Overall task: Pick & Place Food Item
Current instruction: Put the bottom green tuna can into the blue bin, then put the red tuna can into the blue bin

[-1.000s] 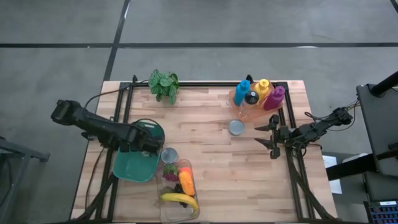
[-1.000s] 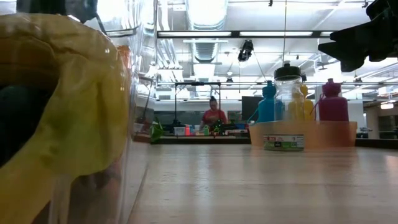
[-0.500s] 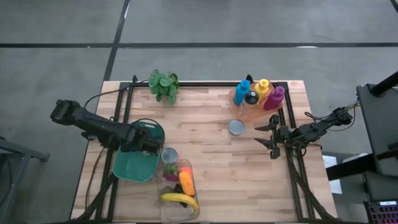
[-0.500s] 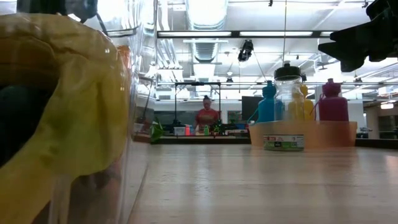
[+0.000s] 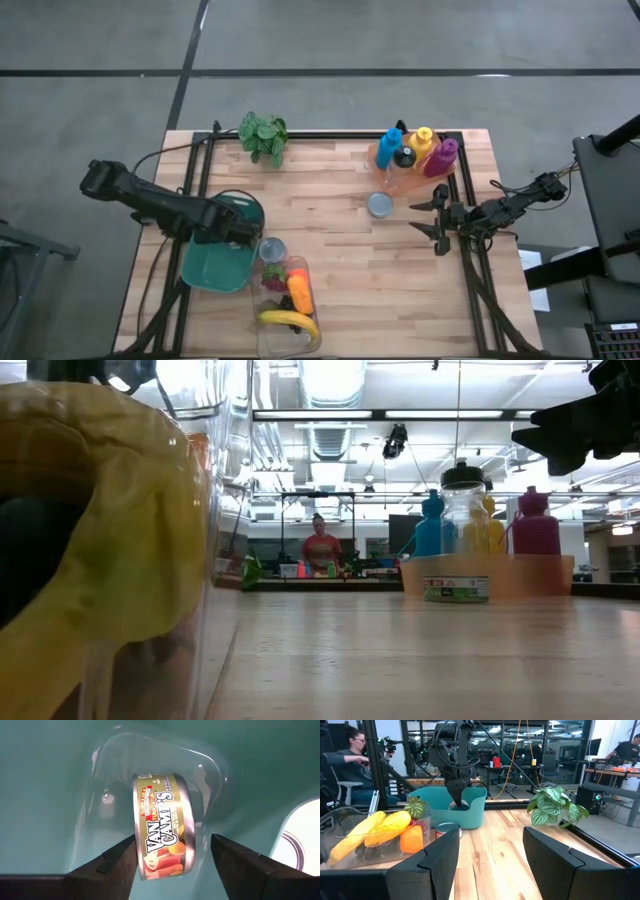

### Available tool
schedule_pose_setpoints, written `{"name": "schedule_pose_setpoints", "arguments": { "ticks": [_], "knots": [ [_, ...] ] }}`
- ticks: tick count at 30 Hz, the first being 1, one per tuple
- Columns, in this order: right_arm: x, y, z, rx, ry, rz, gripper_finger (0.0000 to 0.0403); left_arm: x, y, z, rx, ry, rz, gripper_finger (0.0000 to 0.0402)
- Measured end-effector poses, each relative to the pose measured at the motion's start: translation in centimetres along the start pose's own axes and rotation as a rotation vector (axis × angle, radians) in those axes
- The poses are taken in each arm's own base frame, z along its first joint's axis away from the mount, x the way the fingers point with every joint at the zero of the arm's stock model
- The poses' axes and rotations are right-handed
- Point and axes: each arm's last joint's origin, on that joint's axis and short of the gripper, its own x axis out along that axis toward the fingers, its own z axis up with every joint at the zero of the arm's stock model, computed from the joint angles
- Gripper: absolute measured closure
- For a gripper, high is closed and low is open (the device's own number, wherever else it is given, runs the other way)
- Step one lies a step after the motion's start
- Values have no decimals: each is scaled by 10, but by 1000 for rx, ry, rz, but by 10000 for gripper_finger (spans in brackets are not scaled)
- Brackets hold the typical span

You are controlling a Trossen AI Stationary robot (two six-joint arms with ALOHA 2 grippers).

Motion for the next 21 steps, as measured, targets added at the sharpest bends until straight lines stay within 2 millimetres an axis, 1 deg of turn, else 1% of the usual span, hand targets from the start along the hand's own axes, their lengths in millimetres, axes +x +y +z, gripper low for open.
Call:
{"name": "schedule_pose_setpoints", "arguments": {
  "ticks": [5, 8, 13, 21],
  "knots": [
    [0, 0, 0, 0, 0, 0, 186, -3, 0, 1, -3, 5, -13, 145],
    [0, 0, 0, 0, 0, 0, 186, -11, 2, 2, -4, 9, -24, 145],
    [0, 0, 0, 0, 0, 0, 186, -34, 7, 9, 5, -7, -77, 145],
    [0, 0, 0, 0, 0, 0, 186, -79, 7, 22, 146, -149, -302, 145]
  ]
}}
